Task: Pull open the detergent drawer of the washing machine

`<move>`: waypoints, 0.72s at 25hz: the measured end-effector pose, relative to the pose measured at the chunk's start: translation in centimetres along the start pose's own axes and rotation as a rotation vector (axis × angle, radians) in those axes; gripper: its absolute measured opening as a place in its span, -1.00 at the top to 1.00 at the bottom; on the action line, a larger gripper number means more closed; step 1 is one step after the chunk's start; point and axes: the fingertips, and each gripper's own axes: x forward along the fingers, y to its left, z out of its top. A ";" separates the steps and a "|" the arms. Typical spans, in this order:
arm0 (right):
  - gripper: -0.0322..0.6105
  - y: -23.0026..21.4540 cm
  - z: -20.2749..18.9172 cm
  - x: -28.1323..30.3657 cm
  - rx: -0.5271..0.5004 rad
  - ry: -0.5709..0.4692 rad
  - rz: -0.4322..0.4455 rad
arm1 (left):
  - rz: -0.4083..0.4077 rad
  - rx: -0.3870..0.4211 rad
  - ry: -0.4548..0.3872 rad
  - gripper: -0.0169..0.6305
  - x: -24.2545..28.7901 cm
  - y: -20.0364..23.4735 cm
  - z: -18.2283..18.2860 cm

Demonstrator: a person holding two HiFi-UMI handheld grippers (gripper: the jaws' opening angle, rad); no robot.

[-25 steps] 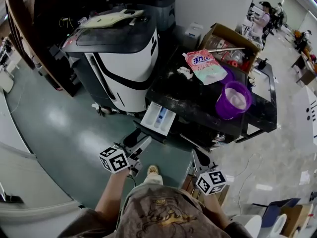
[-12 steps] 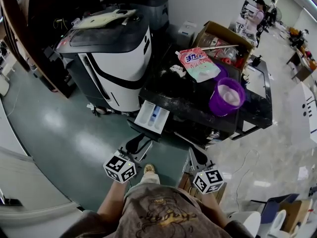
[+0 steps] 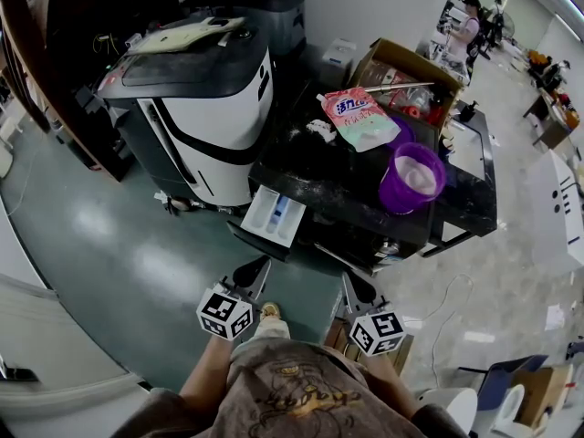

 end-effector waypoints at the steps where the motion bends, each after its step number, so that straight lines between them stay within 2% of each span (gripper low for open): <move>1: 0.89 -0.1 -0.1 0.1 -0.001 0.002 -0.002 | 0.008 -0.001 0.005 0.86 0.0 0.2 -0.3; 7: 0.89 -0.5 -0.9 0.0 -0.007 0.020 -0.015 | 0.046 -0.027 0.010 0.88 0.1 1.0 -1.6; 18: 0.89 -0.4 -0.7 0.5 -0.010 0.024 -0.013 | 0.064 -0.052 -0.017 0.88 0.3 1.6 -0.7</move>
